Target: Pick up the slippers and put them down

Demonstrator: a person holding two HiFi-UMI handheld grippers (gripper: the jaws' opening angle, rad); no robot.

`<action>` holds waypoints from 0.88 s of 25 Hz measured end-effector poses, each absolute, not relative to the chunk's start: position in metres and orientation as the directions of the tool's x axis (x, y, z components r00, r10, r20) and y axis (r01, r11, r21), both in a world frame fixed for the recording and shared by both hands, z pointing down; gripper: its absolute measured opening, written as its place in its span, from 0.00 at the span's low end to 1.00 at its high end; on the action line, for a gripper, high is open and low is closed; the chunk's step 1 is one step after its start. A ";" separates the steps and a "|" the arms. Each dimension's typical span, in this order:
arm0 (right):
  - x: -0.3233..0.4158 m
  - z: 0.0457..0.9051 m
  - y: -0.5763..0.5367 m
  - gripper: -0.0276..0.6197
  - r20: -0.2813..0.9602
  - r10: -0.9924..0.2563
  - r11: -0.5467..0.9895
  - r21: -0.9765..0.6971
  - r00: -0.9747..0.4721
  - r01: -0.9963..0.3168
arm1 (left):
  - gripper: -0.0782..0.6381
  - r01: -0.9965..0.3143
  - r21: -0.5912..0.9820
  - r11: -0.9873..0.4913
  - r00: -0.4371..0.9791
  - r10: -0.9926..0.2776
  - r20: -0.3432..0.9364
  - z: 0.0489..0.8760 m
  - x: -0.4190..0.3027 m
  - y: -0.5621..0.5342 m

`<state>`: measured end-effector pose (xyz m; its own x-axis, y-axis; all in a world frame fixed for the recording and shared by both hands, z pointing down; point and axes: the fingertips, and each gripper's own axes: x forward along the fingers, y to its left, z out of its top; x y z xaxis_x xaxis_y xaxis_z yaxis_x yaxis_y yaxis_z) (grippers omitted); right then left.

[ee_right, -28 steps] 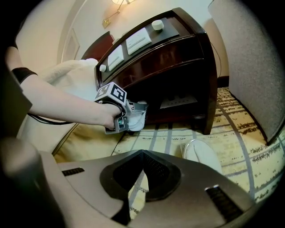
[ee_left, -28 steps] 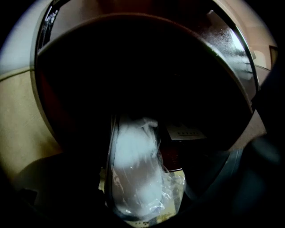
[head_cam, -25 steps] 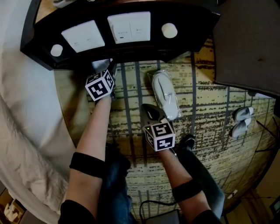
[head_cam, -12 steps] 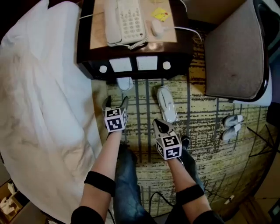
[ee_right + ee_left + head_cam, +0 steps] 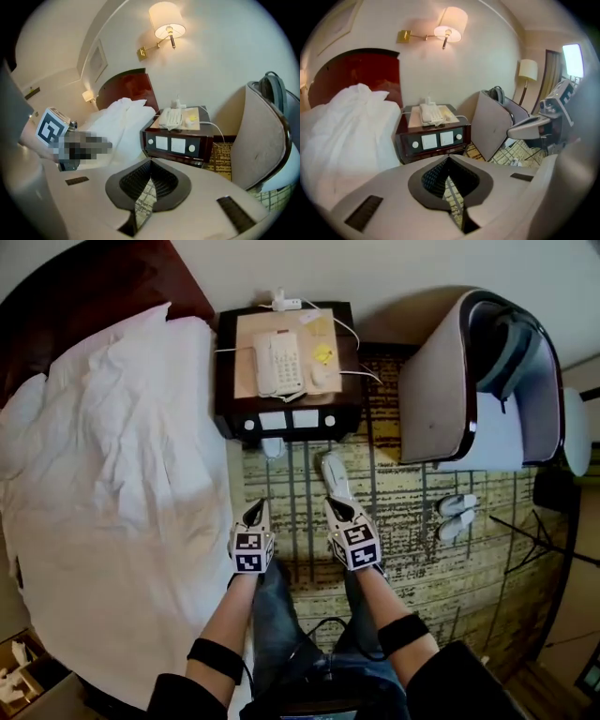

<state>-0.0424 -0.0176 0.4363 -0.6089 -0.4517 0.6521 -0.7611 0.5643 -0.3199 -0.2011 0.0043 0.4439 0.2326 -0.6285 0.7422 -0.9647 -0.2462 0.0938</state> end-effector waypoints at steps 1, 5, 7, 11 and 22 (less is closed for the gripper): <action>-0.041 0.417 -0.017 0.05 0.644 -0.455 0.574 -0.315 -0.614 -0.756 | 0.11 -0.963 0.086 -0.254 0.233 -0.633 0.738 0.425 -0.201 0.011; -0.032 0.351 -0.021 0.05 0.619 -0.474 0.612 -0.281 -0.627 -0.739 | 0.11 -0.957 0.069 -0.283 0.248 -0.666 0.703 0.358 -0.196 0.019; -0.027 0.324 -0.020 0.05 0.609 -0.481 0.626 -0.265 -0.631 -0.733 | 0.11 -0.957 0.061 -0.285 0.248 -0.688 0.682 0.328 -0.197 0.021; -0.008 0.280 -0.021 0.05 0.588 -0.519 0.619 -0.242 -0.621 -0.747 | 0.11 -0.957 0.073 -0.281 0.259 -0.714 0.650 0.275 -0.190 0.023; 0.045 0.223 -0.006 0.05 0.574 -0.562 0.624 -0.180 -0.596 -0.761 | 0.11 -0.952 0.089 -0.293 0.284 -0.737 0.613 0.218 -0.172 0.030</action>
<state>0.0454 -0.0061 0.2230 -0.5962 -0.5618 0.5735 -0.7607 0.6237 -0.1798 -0.1722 0.0302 0.2181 0.2841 -0.7374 0.6128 -0.9521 -0.2925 0.0893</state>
